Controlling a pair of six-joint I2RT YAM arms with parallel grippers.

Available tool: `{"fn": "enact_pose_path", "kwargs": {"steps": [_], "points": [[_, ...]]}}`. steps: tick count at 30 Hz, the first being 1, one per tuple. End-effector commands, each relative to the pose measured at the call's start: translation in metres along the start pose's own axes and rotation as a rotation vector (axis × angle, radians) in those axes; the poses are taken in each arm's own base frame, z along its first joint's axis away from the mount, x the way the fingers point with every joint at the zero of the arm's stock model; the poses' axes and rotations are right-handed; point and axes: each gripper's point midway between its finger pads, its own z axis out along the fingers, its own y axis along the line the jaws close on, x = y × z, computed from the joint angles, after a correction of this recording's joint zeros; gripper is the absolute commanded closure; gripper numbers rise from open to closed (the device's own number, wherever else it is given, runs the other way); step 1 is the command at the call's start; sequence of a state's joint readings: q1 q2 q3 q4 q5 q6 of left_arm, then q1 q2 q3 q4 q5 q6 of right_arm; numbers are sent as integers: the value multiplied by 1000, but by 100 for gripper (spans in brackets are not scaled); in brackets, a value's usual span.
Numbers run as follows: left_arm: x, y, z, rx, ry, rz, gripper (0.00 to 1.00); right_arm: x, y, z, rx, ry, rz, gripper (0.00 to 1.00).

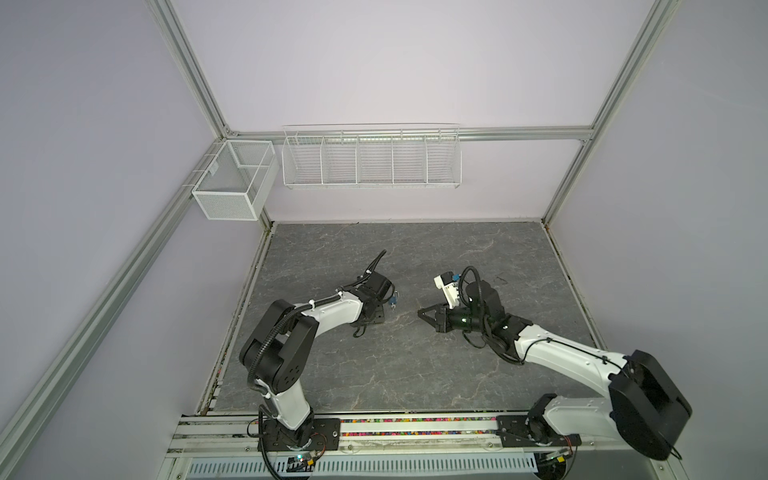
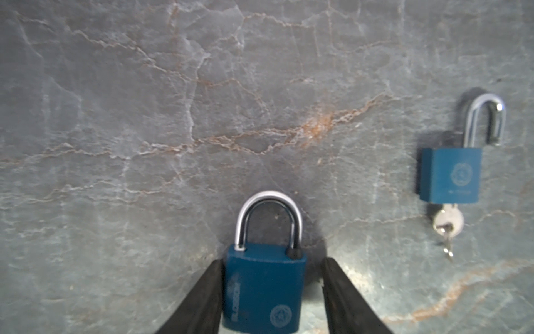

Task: Unlock with the key
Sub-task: 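Grasp the closed blue padlock body with the left gripper, then lift the blue padlock with the left gripper while the right brings the key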

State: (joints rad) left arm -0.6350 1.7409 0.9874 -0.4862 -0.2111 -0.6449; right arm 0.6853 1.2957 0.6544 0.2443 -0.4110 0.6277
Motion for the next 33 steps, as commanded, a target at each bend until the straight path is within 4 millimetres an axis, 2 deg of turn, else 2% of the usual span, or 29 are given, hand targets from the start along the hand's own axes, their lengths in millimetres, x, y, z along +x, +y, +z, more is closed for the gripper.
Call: {"fn": "enact_pose_path", "kwargs": {"steps": [1, 11, 17, 19, 26, 33], "points": [[31, 10, 13, -45, 117, 10, 49, -1, 4, -1, -13, -19, -8, 94], [31, 10, 13, -42, 118, 42, 61, -2, 1, 0, -3, -19, -8, 94], [27, 7, 6, -25, 105, 51, 74, -2, 3, 0, -9, -19, -7, 94], [24, 6, 2, -18, 94, 51, 81, -3, 3, 0, -9, -21, -7, 94], [7, -1, -21, 28, 33, 33, 99, -3, 3, -2, -7, -24, 5, 94], [-18, -5, -59, 81, -70, -37, 100, 5, -1, 3, 27, -21, 57, 94]]}}
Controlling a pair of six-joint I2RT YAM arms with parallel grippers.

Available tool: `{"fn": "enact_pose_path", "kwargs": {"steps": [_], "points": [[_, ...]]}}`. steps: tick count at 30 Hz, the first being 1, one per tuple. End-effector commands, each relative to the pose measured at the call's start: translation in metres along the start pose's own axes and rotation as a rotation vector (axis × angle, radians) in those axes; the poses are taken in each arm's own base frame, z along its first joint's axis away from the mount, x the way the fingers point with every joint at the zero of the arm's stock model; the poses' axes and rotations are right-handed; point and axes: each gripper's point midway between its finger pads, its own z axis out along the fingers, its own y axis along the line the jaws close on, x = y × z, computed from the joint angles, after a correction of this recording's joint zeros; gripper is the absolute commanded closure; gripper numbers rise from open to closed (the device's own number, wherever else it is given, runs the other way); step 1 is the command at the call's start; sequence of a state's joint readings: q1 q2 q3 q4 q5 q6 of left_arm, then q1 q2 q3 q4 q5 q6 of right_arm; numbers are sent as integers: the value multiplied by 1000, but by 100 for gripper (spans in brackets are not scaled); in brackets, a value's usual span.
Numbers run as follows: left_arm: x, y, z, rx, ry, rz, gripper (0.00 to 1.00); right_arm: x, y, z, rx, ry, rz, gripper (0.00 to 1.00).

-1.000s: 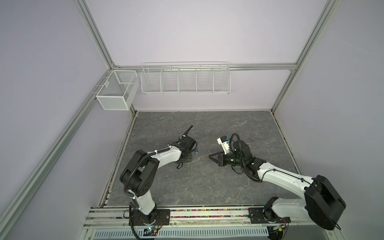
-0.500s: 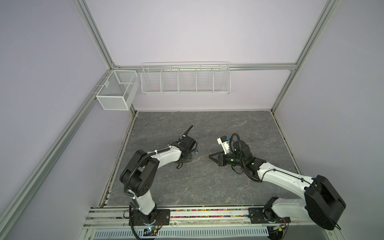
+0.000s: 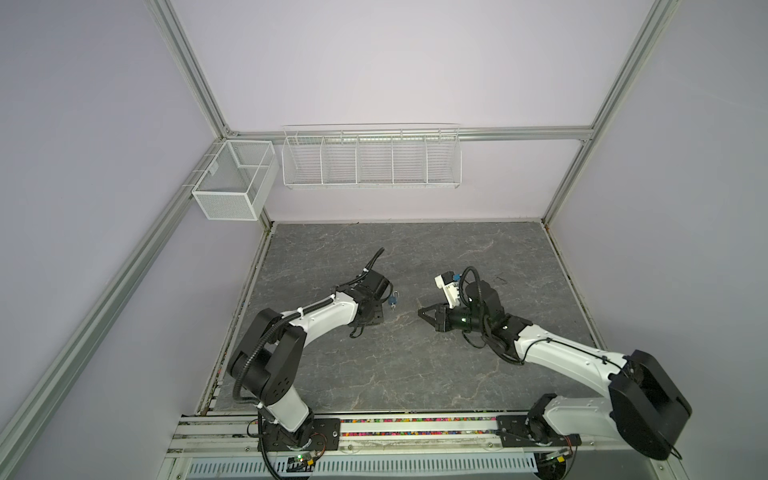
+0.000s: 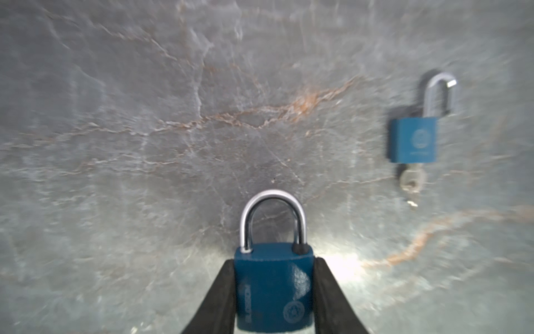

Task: Unlock with the key
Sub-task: 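Lift the blue padlock with the left gripper while the right brings the key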

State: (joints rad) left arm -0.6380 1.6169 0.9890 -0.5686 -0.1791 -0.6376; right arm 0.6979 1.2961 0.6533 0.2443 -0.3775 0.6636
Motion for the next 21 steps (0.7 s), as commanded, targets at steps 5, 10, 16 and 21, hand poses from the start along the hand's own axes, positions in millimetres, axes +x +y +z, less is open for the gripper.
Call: {"fn": "enact_pose_path", "kwargs": {"steps": [5, 10, 16, 21], "points": [[-37, -12, -60, 84, -153, -87, 100, 9, 9, 10, 12, -20, 55, 94], [-54, -19, -98, 158, -248, -107, 100, 11, 15, 19, 28, -47, 103, 94], [-64, -24, -133, 223, -331, -132, 100, 15, 34, 34, 15, -54, 123, 94], [-64, -32, -152, 234, -371, -110, 100, 12, 54, 47, -37, -63, 146, 94]]}}
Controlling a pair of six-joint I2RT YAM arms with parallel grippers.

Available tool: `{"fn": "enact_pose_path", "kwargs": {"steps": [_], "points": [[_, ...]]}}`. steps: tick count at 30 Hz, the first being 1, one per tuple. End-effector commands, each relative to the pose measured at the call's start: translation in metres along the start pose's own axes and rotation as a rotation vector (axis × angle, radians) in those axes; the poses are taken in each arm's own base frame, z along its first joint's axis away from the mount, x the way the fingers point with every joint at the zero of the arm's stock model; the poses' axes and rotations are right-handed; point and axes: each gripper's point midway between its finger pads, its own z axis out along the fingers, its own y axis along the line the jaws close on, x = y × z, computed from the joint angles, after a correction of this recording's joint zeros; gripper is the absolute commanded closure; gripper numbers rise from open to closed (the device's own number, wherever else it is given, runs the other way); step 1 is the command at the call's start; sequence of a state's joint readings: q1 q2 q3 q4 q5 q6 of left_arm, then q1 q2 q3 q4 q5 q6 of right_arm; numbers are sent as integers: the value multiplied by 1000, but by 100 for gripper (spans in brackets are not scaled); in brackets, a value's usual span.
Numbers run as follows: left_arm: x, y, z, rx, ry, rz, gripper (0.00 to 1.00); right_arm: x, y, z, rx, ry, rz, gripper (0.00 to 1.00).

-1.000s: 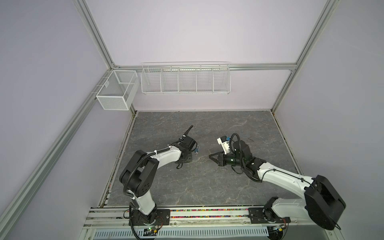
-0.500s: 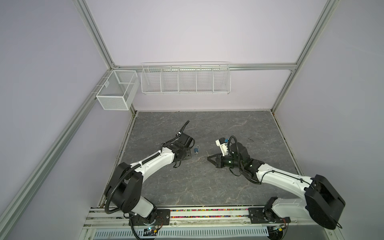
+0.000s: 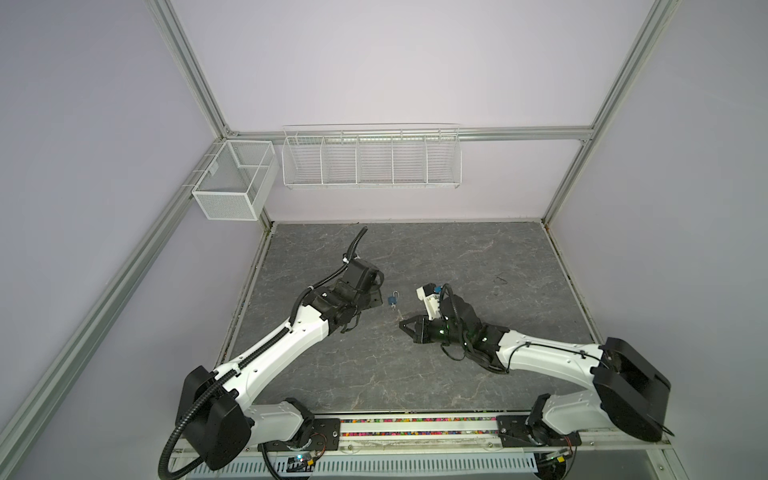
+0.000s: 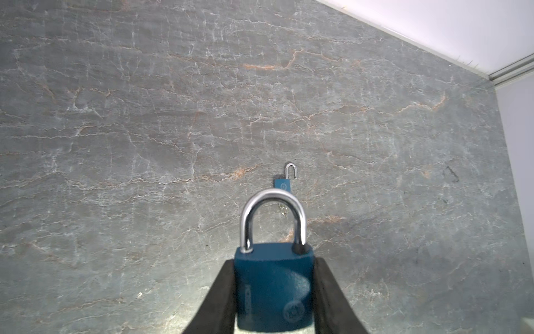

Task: Unlock with the key
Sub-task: 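Lift the blue padlock with the left gripper while the right brings the key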

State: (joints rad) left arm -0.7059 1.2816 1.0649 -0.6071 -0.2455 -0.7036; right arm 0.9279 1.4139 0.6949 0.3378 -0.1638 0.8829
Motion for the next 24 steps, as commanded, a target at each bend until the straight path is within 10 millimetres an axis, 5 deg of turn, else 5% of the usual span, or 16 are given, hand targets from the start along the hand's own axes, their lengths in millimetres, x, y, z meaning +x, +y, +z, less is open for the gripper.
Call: {"fn": "enact_pose_path", "kwargs": {"steps": [1, 8, 24], "points": [[-18, -12, -20, 15, -71, -10, 100, -18, 26, 6, -63, -70, 31, 94], [-17, -25, -28, 40, -86, 20, 100, -19, 45, 19, -100, -71, 31, 94], [-15, -32, -32, 60, -96, 30, 100, -30, 47, 32, -101, -106, 121, 94]]}}
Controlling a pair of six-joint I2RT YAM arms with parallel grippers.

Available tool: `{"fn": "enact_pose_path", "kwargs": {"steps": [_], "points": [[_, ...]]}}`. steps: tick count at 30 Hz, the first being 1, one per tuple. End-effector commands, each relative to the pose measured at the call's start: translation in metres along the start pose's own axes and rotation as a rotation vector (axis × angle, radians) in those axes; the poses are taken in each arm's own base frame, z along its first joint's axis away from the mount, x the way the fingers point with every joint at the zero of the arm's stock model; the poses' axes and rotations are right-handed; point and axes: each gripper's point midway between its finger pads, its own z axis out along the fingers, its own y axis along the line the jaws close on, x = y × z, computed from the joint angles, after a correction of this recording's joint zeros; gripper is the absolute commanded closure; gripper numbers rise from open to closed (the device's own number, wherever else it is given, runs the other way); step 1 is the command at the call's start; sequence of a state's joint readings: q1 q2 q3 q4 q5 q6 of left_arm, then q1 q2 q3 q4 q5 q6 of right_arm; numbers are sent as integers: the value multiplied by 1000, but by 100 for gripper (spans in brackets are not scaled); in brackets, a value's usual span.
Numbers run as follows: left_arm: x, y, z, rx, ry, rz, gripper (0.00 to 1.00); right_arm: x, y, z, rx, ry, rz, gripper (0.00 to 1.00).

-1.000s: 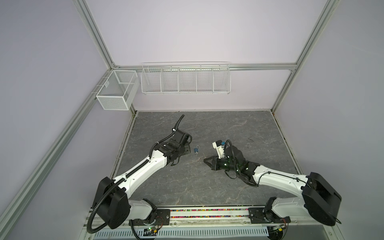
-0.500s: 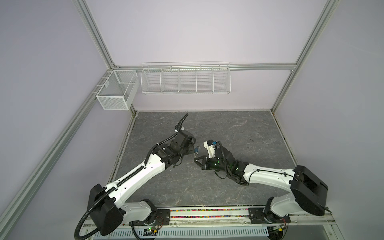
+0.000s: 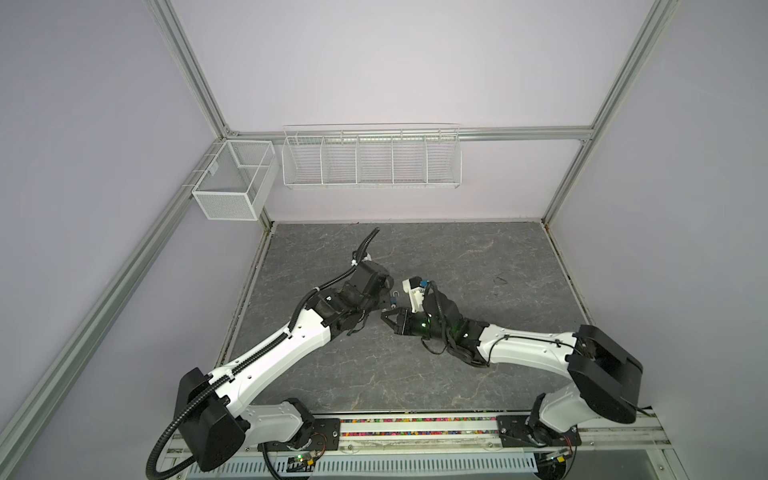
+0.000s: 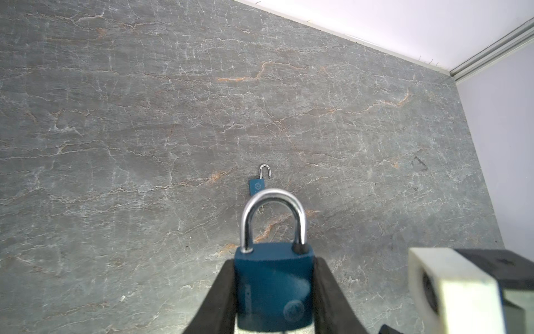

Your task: Unlock with the key

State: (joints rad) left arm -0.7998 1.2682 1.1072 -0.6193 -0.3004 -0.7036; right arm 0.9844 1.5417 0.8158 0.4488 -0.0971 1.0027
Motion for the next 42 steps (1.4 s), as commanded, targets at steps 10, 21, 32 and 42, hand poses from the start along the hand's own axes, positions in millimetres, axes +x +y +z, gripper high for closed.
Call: {"fn": "enact_pose_path", "kwargs": {"steps": [10, 21, 32, 42], "points": [[-15, -3, -11, -10, -63, -19, 100, -12, 14, 8, -35, -32, 114, 94], [-13, -1, -7, -31, -59, -34, 100, -12, 21, 14, -78, -20, 192, 94], [-7, 2, -4, -55, -47, -29, 100, -27, 23, 14, -86, -58, 215, 94], [2, 17, -3, -114, -27, 6, 100, -39, 36, 2, -138, -70, 217, 94]]}}
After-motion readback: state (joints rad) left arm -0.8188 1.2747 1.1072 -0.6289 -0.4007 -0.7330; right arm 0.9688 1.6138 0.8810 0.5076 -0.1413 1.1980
